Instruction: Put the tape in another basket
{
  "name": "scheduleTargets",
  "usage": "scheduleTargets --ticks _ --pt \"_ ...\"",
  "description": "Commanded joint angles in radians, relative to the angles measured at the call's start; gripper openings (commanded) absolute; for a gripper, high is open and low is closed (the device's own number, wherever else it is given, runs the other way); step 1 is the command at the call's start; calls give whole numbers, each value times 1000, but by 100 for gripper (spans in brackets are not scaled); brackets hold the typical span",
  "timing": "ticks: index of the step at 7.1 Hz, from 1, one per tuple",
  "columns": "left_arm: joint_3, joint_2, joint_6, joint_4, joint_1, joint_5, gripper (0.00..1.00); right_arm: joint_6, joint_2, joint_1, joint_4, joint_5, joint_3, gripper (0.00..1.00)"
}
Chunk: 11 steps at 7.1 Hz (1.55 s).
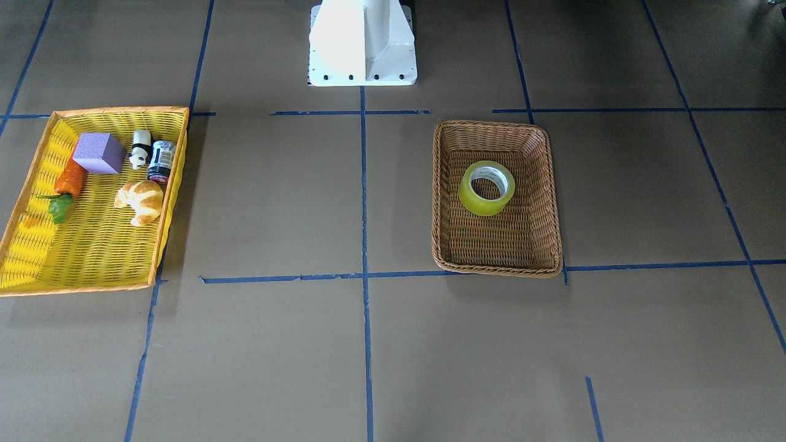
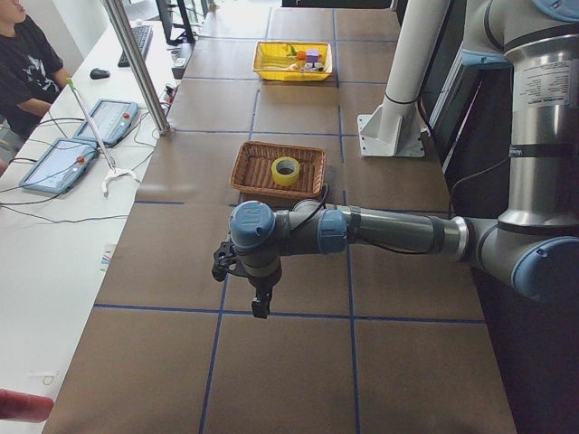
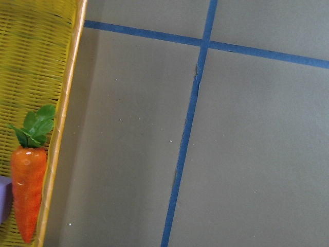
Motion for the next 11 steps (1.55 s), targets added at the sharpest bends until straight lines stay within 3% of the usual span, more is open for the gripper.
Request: scheduleTargets --ticks 1,11 --pt "4 -4 -4 3 0 6 100 8 24 -1 0 -88 -10 100" --pt "0 -24 -61 -3 5 12 100 10 31 -1 -1 -35 -89 100"
